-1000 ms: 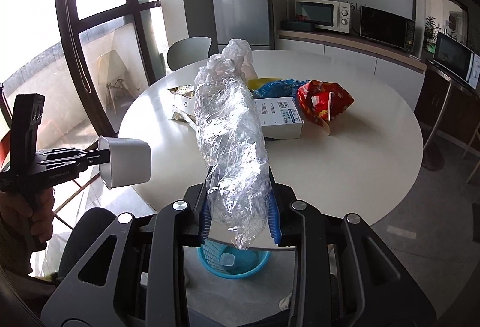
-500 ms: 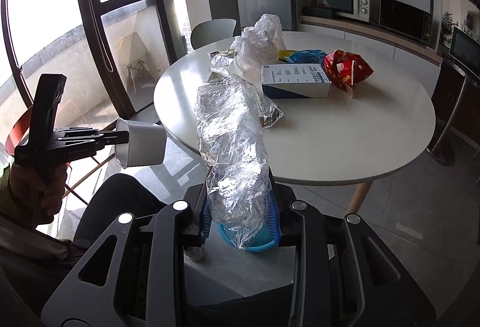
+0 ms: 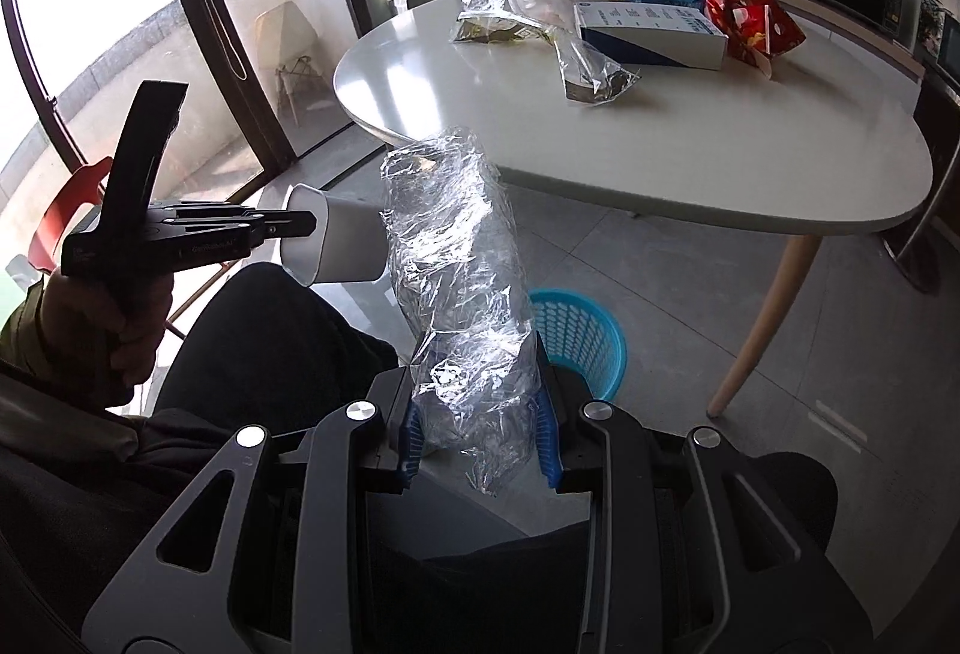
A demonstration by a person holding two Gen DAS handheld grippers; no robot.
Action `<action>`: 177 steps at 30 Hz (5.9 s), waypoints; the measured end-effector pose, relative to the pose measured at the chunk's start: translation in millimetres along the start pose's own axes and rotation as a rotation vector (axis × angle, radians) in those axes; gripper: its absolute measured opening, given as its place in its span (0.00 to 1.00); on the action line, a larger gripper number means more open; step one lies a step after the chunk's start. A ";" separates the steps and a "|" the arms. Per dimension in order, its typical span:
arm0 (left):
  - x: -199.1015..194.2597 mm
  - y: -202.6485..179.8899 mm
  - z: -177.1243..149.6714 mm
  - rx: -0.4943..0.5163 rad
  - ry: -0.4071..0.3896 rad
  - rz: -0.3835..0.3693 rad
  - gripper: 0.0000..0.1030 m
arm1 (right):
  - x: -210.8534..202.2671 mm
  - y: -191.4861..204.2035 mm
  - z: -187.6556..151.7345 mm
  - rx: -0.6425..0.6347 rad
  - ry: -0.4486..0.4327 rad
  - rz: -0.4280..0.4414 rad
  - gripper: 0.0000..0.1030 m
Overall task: Collect trash
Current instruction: 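Carry the white cup with the left tool and the plastic bag with the right tool to the wastebasket, then open the left tool to drop the white cup into the wastebasket, then withdraw both open tools from the wastebasket, then move both open tools toward the wrappers and red chip bag on the table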
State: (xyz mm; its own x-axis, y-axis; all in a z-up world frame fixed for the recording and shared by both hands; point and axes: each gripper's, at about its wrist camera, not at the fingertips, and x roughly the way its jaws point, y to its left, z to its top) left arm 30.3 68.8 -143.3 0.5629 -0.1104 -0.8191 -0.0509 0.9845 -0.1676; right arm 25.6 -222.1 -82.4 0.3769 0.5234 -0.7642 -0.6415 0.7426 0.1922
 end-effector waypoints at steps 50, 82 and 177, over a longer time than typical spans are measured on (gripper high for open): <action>192.0 16.4 -2.2 -0.093 0.248 0.041 0.02 | 264.7 -90.2 -35.3 0.315 0.429 -0.024 0.26; 308.1 20.3 24.3 -0.087 0.363 0.017 0.15 | 399.3 -146.3 -39.4 0.470 0.611 -0.024 0.35; -40.5 -27.5 89.0 0.030 -0.218 0.063 0.59 | -46.7 -91.7 94.8 0.244 -0.234 -0.233 0.92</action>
State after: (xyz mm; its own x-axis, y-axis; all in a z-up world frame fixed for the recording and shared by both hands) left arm 82.3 58.3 -56.7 0.7245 -0.0193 -0.6890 -0.0693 0.9925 -0.1008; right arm 130.2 -275.0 -6.0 0.6529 0.3895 -0.6496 -0.3544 0.9151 0.1925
